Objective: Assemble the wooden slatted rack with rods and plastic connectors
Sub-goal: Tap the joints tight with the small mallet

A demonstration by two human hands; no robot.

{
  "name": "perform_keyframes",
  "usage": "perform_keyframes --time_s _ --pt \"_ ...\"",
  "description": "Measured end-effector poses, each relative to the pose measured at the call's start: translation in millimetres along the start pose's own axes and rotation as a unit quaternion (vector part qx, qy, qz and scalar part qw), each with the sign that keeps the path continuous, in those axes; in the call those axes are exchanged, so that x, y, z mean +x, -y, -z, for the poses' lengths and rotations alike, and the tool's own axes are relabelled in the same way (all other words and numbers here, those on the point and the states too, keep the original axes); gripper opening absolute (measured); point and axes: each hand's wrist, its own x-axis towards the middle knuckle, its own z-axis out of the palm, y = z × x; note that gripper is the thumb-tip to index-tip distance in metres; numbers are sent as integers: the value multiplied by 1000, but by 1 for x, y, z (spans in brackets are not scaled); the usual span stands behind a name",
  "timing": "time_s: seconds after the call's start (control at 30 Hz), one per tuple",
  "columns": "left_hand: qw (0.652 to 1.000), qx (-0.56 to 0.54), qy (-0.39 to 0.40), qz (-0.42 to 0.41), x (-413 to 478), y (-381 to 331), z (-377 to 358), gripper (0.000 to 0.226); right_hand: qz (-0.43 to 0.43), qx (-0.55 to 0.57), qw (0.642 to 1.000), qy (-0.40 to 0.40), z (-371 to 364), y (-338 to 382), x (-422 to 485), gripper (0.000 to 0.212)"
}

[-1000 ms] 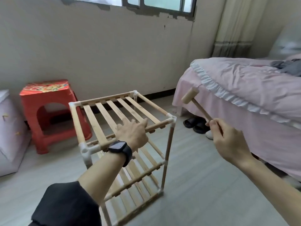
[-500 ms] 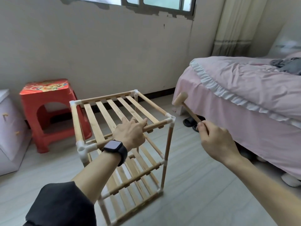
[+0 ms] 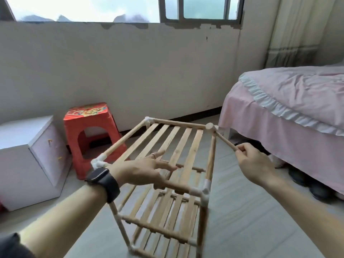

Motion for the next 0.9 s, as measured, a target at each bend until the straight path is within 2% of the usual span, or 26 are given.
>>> perform_keyframes --time_s 0.07,0.1,0.17,0.2,0.33,0.4,0.47,0.53,0.57,0.7,0.8,0.83,0.9 --pt "998 -23 -50 -2 3 -9 9 42 -4 8 1000 3 -5 3 7 17" --pt "995 6 -95 8 10 -14 10 45 -5 4 1000 2 -6 3 11 21" --pt "986 47 -157 44 31 -24 0 79 -9 -22 1000 -10 -5 1 16 29" --pt "984 58 -160 62 42 -30 -10 89 -9 -31 999 -24 -3 -2 16 32" --pt "968 171 -154 99 74 -48 -53 82 49 27 990 -132 10 -10 9 26" --pt "964 183 -163 104 77 -48 -54 78 63 55 979 -185 16 -14 9 23" --pt "965 181 -153 110 76 -43 -50 79 45 24 988 -143 21 -19 16 24" --pt "965 189 -147 111 73 -39 -47 81 5 -69 997 -23 26 -21 22 28" --pt "965 189 -147 110 71 -39 -47 82 -2 -93 996 0 27 -21 24 30" --pt "966 185 -147 107 69 -41 -48 83 29 -11 995 -92 24 -16 21 27" --pt "967 185 -141 105 69 -40 -45 84 8 -100 995 -24 20 -19 21 36" --pt "968 184 -137 102 70 -39 -43 85 6 -102 994 -25 20 -21 21 36" --pt "970 185 -129 95 73 -33 -38 86 22 -53 996 -74 22 -21 17 34"
